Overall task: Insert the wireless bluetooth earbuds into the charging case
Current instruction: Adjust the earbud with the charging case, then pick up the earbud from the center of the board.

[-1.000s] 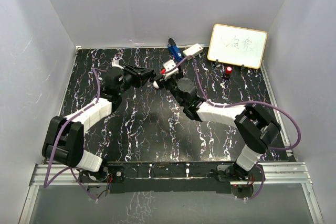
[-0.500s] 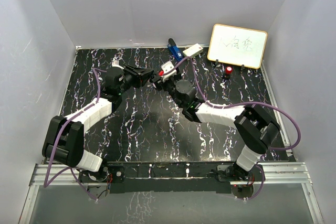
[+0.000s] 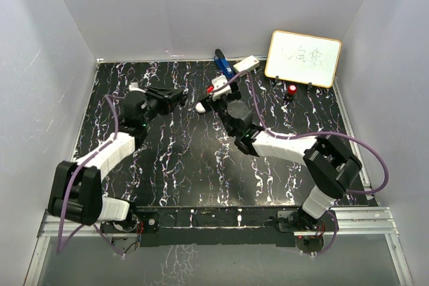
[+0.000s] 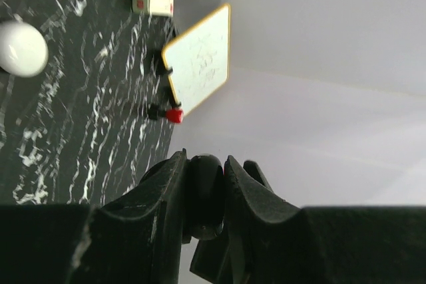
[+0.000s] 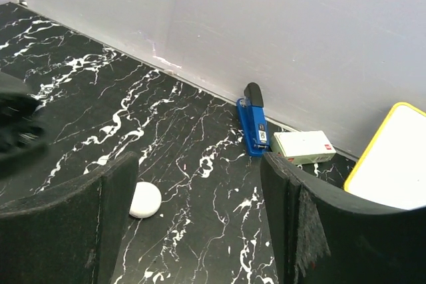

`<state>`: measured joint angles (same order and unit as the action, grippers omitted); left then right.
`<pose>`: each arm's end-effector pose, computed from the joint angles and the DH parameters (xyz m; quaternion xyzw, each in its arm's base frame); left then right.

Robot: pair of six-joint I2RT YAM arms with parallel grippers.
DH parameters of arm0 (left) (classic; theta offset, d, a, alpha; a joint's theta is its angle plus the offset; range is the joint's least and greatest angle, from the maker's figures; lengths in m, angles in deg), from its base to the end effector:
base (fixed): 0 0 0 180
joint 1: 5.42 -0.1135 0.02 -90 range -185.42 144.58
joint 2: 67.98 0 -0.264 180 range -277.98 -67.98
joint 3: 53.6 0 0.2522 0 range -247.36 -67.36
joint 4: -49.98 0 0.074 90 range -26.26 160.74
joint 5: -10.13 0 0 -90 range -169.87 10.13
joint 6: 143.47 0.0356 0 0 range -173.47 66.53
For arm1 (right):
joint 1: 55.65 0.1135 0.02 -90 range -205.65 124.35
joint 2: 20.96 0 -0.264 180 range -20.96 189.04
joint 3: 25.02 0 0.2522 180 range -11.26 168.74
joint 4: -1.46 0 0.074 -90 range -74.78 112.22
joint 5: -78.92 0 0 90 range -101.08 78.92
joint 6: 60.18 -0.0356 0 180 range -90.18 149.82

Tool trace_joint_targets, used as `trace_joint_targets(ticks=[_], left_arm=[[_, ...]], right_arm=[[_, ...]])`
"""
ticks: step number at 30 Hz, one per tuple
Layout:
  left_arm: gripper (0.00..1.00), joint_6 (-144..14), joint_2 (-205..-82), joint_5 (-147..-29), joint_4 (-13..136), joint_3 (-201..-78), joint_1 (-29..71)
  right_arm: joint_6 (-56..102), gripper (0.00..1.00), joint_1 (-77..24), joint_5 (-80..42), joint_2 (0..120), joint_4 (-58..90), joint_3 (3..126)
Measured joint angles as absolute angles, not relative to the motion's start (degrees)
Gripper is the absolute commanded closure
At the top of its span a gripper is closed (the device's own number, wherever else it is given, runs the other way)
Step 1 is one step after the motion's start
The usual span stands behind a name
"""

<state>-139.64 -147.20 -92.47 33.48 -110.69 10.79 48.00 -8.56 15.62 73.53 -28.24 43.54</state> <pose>0.2979 -0.0947 0.2672 -0.3619 0.6457 -0.5711 0.3550 0.2657 0.2623 0.2734 -0.2167 0.6509 0.0245 0.7272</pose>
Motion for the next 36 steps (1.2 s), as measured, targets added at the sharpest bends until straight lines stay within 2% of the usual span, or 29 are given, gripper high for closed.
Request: trace_joint_targets(ticks=[4,8,13,20,24,36], left_arm=[[1.0,-139.6,-139.6,-90.2,35.1,-106.0,4.7],[1.0,-138.7,-130.4,-87.3,38.6,-103.7,-2.1],[1.0,-137.8,-123.4,-85.1,42.5,-103.5,-5.1],[1.0,-137.9,-122.3,-84.4,46.3,-102.8,-6.1],[1.0,-137.8,-120.6,-83.9,47.6,-102.5,-6.1],[1.0,-137.5,-117.8,-83.9,48.7,-101.3,-6.2]], right_arm=[[45.5,0.24,-9.1,13.1,72.4,-23.4,44.3],[40.5,0.26,-10.2,2.4,76.0,-8.0,55.7],[35.8,0.28,-10.4,-10.1,88.0,3.8,74.6],[29.4,0.29,-10.3,-16.5,107.0,17.7,94.9],[27.1,0.28,-10.3,-17.3,113.1,19.9,98.6],[26.8,0.3,-10.3,-21.6,117.1,12.0,101.0]])
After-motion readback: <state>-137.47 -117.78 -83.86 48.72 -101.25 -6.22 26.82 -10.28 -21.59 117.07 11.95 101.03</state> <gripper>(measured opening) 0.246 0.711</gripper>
